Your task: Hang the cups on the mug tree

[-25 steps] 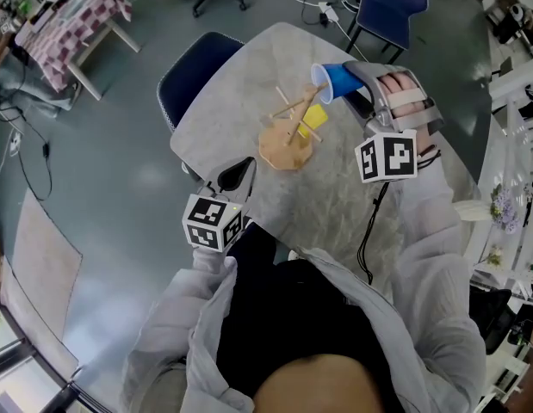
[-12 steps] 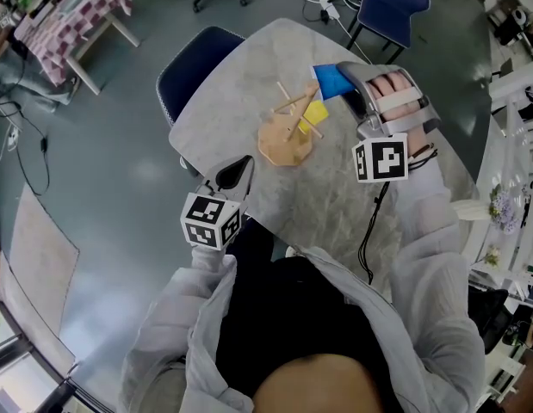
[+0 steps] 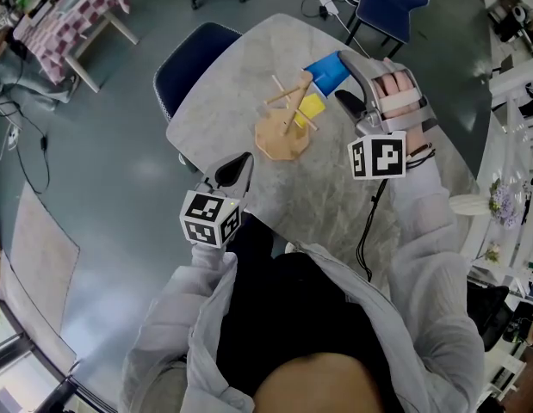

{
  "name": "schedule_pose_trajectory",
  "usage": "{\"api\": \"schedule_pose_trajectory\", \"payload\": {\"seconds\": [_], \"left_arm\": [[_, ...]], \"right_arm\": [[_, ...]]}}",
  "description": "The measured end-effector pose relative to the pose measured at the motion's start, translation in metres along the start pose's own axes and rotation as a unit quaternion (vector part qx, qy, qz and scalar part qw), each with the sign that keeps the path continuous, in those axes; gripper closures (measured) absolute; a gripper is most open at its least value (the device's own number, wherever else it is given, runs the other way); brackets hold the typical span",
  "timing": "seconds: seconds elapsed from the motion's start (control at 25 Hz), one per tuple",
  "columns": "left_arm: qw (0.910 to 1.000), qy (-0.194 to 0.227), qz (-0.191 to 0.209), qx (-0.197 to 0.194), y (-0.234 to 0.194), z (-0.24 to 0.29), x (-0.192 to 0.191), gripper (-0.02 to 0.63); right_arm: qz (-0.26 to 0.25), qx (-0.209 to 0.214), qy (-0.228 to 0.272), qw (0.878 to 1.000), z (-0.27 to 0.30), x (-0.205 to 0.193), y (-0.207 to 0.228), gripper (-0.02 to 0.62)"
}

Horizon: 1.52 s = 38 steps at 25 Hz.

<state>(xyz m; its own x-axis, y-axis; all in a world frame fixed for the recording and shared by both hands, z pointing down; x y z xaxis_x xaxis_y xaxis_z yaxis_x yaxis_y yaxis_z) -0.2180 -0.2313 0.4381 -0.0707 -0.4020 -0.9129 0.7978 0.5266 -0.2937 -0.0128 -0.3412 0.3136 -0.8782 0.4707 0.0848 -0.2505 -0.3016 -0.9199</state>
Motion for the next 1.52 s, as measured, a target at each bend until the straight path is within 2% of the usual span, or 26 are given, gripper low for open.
{"api": "schedule_pose_trajectory", "payload": {"seconds": [0.16,0.4,0.68,0.92,1.04,1.2,1.28,1.4,1.52], "left_arm": [[1.0000,-0.001,0.002,-0.001,0.009,-0.001,-0.003,0.600],[1.0000,0.002,0.008,-0.003,0.028,-0.004,-0.008,0.600],[0.9998,0.003,0.020,-0.005,0.064,-0.010,-0.015,0.600],[0.9994,0.017,0.030,0.003,0.101,-0.018,-0.023,0.600],[0.9992,0.019,0.033,0.006,0.120,-0.024,-0.029,0.600],[0.9988,0.023,0.041,0.014,0.140,-0.033,-0.037,0.600],[0.9985,0.026,0.043,0.020,0.148,-0.037,-0.040,0.600],[0.9984,0.033,0.040,0.025,0.160,-0.043,-0.046,0.600],[0.9985,0.041,0.029,0.020,0.171,-0.047,-0.050,0.600]], "right_arm": [[0.042,0.008,-0.001,0.999,-0.009,-0.005,-0.007,0.102],[0.127,0.019,-0.003,0.992,-0.032,-0.014,-0.023,0.077],[0.267,0.027,0.023,0.963,-0.076,-0.028,-0.046,0.074],[0.329,0.030,0.025,0.944,-0.119,-0.039,-0.076,0.074],[0.367,0.027,0.030,0.929,-0.142,-0.042,-0.091,0.075],[0.432,0.027,0.049,0.900,-0.166,-0.042,-0.106,0.076],[0.473,0.024,0.064,0.879,-0.177,-0.040,-0.115,0.077],[0.546,0.015,0.094,0.832,-0.193,-0.036,-0.125,0.077],[0.617,0.014,0.125,0.777,-0.205,-0.032,-0.135,0.091]]}}
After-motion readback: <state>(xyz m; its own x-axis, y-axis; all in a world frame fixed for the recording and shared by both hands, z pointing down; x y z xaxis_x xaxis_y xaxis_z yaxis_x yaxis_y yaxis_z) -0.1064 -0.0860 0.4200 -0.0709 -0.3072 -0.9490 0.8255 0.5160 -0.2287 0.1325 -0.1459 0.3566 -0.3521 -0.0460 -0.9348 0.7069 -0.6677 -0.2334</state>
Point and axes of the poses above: the fingertips, and each gripper's own axes: z forward along the fingers, y to its right, x out of its top, the point moved 7 cm from there along -z, backward along the fingers, and after that the axes turned 4 degrees about y, right-handed, at the moved point
